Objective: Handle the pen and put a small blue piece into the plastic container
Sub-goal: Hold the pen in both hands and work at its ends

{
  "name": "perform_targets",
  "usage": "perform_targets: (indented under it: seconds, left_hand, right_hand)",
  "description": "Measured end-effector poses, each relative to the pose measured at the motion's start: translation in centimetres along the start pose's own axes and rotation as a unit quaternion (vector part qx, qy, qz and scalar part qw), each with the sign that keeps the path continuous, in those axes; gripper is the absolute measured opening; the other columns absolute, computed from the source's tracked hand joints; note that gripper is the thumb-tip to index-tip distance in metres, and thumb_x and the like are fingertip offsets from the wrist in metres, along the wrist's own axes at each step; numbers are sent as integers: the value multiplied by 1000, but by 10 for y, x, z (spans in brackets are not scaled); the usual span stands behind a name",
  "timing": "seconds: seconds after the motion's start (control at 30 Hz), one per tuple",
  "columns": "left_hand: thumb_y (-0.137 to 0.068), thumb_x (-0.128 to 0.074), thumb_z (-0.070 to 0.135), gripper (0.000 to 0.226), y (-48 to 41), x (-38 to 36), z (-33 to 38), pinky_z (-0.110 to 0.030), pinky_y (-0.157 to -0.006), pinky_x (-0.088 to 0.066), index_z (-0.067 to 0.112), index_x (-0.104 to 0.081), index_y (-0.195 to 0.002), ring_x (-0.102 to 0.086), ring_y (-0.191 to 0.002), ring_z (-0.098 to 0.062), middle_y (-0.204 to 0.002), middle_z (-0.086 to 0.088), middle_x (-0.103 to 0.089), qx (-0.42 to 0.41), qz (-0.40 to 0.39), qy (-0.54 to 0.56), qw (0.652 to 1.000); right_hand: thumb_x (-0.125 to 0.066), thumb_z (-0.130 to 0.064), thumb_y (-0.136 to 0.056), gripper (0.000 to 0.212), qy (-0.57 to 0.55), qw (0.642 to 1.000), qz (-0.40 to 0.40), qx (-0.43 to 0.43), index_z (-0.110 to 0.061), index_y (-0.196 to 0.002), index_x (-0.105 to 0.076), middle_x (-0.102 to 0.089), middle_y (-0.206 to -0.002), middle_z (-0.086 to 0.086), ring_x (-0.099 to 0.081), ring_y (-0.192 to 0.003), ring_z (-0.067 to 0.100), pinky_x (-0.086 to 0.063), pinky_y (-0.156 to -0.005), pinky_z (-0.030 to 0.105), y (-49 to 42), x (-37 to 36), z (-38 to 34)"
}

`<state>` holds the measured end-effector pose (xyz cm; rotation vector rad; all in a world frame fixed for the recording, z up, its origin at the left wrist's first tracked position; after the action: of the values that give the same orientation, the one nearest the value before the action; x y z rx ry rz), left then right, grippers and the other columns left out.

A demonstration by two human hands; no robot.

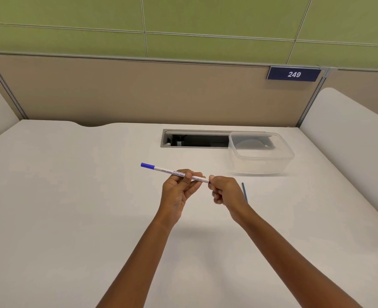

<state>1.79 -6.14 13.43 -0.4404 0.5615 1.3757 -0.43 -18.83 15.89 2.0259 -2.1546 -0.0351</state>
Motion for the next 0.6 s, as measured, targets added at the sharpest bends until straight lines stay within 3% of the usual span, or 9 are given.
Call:
perform_targets:
  seconds: [0.07,0.13,0.17,0.27,0.33,0.4,0.5,0.6]
  left_hand:
    - [-90,-45,3,16,0,0,0,-18,-63,-57,7,-58,-81,-72,-75,-16,-72,-2,-75,-7,-5,-10,1000]
    - [-90,-46,3,16,1,1,-1,-18,-64,-56,7,-58,-81,-72,-76,-16,-72,-2,-75,-10,-4,-16,1000]
    - [-90,-47,3,16,1,1,-1,-18,-63,-56,7,-59,-81,-72,-76,-16,-72,-2,-75,-11,-1,-16,1000]
    - [-89,-49,4,14,2,2,-3,-19,-63,-57,7,-60,-81,-72,-76,-18,-73,-3,-76,-10,15,-5,1000]
    - [-89,-49,3,15,2,3,-3,-20,-63,-57,6,-62,-82,-73,-76,-19,-73,-3,-76,-6,27,3,1000]
    - [-89,-49,3,15,2,5,-4,-20,-62,-57,7,-62,-83,-73,-76,-20,-73,-3,-76,-4,35,2,999]
    - [-89,-49,4,15,3,6,-5,-20,-62,-58,7,-62,-84,-73,-75,-20,-72,-3,-76,1,36,1,999]
    - [-89,-48,5,15,4,5,-6,-20,-62,-58,6,-61,-83,-73,-75,-19,-73,-3,-76,6,29,12,999]
  right_hand:
    - [-41,-19,-91,44,-170,974,-50,-142,-16,-48,-40,-33,-36,-8,-31,-36,8,-27,-34,16,1,-3,6]
    - [-40,-21,-91,45,-228,953,-76,-183,-16,-47,-41,-31,-36,-7,-32,-34,7,-28,-33,16,2,-4,7]
    - [-40,-23,-92,45,-204,961,-73,-174,-16,-48,-42,-32,-38,-6,-34,-36,8,-29,-35,16,2,-3,8]
    - [-39,-25,-95,39,60,998,0,-5,-13,-60,-53,-45,-50,2,-43,-49,13,-34,-47,21,6,-2,3]
    - [-46,-24,-92,22,228,963,55,132,-12,-78,-56,-56,-63,8,-48,-60,16,-36,-55,26,10,-1,1]
    - [-53,-20,-89,10,330,914,82,224,-11,-88,-56,-59,-74,8,-51,-68,19,-39,-60,27,14,0,0]
    - [-59,-12,-84,7,429,846,95,302,-4,-84,-60,-61,-76,13,-53,-68,27,-41,-55,32,17,-1,-4]
    - [-60,-9,-79,10,465,809,106,344,1,-76,-63,-59,-66,16,-53,-59,31,-39,-45,30,19,-1,-8]
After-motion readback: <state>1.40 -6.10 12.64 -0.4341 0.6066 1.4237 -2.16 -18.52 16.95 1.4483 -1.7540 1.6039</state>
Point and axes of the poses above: each hand's wrist, its own y-axis away from the middle knuckle, its own x-axis out of the back of the hand, z = x × y, the point moved 3 cm from there along -y, towards the middle knuckle
